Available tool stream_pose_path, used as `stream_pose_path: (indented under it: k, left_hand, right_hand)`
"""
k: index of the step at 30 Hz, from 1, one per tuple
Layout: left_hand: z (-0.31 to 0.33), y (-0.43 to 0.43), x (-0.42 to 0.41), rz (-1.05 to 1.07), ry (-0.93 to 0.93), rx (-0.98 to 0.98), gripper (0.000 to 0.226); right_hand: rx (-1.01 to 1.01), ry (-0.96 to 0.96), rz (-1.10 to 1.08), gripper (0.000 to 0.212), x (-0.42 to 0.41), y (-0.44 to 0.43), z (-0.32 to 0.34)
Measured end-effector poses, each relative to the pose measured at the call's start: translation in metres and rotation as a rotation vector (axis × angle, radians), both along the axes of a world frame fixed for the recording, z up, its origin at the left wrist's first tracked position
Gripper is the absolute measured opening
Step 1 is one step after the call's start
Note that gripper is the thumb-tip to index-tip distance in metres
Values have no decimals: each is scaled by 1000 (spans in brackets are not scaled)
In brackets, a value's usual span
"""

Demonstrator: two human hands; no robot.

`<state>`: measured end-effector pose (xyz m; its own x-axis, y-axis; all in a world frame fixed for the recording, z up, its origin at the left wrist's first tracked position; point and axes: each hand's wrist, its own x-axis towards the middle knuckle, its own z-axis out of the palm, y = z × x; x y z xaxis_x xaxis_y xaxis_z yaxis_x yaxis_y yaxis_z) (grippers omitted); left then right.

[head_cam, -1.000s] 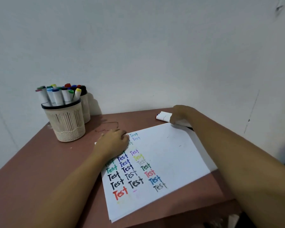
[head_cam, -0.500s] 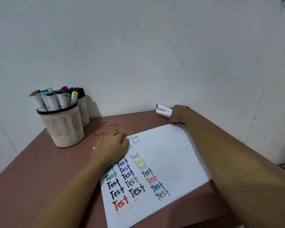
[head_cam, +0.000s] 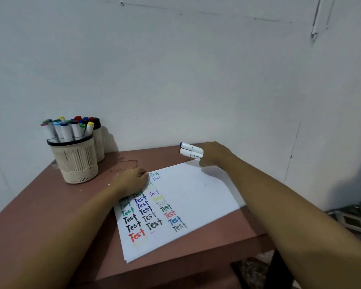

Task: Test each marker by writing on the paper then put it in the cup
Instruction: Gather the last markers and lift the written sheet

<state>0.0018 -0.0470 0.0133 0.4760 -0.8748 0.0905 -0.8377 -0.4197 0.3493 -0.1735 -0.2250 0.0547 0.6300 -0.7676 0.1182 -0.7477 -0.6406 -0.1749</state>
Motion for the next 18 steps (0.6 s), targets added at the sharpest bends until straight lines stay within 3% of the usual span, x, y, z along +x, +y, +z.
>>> stream_pose_path:
  k: [4, 12, 18]
  left_hand:
    - [29, -4, -10, 7, 107, 34, 34]
    - [73, -26, -68, -174, -147, 83, 37]
    - [74, -43, -119, -288, -217, 70, 31]
  right_hand:
    - [72, 18, 15, 26, -17, 13, 7]
    - [68, 28, -36, 29, -68, 34, 26]
    - [45, 45, -75, 23, -120, 36, 35]
